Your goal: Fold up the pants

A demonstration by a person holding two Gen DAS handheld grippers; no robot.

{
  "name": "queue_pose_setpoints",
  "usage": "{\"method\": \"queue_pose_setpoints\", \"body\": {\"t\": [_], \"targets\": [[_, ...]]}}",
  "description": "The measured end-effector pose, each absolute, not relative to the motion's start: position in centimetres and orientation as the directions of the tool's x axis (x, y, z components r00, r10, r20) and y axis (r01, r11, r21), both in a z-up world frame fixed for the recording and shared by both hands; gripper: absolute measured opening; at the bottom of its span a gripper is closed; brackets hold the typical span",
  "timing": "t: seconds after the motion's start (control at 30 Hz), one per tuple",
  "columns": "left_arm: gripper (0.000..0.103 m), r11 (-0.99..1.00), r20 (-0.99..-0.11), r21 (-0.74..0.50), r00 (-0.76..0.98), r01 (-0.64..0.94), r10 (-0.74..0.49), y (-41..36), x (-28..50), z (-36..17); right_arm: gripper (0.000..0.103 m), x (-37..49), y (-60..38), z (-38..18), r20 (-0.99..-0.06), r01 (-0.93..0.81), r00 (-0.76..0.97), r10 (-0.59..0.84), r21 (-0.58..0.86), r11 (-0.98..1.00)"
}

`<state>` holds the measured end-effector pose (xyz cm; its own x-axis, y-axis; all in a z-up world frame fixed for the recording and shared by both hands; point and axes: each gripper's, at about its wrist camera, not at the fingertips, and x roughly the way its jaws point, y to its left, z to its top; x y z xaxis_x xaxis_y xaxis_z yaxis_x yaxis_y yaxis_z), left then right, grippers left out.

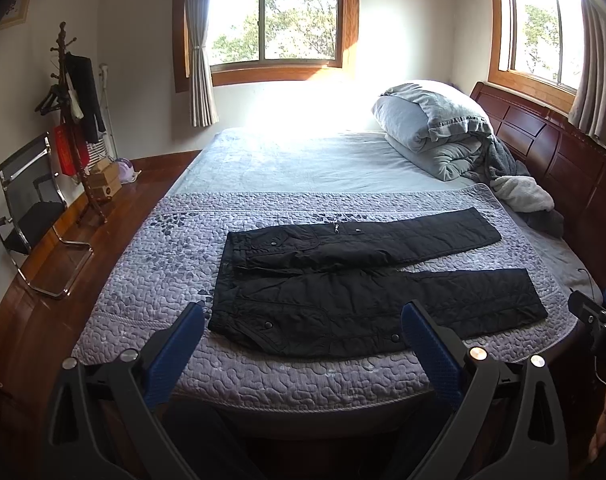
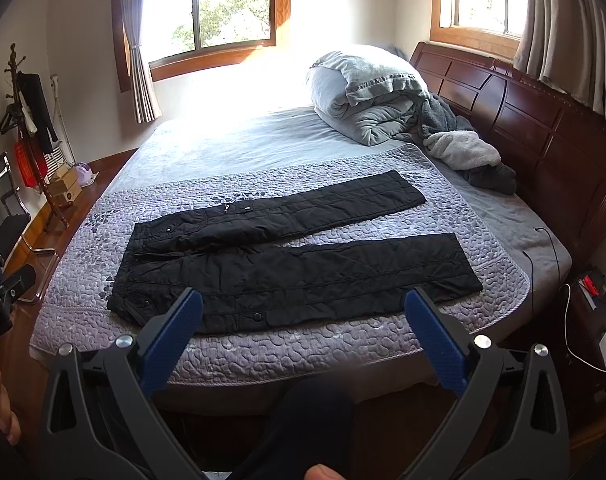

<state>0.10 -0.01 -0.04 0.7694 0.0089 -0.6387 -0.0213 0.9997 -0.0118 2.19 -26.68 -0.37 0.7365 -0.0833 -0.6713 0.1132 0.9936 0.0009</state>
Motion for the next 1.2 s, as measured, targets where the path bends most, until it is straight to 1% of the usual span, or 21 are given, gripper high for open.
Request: {"method": "queue_pose_setpoints", "body": {"t": [1.2], "targets": [[0.099,0.999,-0.645,-0.017,0.764,-0.030,0.012,0.10,0.17,-0.27,0.101,2.45,-26.39,-0.33,-0.677,0.112,0.731,-0.085,-0.005,0.994]]}}
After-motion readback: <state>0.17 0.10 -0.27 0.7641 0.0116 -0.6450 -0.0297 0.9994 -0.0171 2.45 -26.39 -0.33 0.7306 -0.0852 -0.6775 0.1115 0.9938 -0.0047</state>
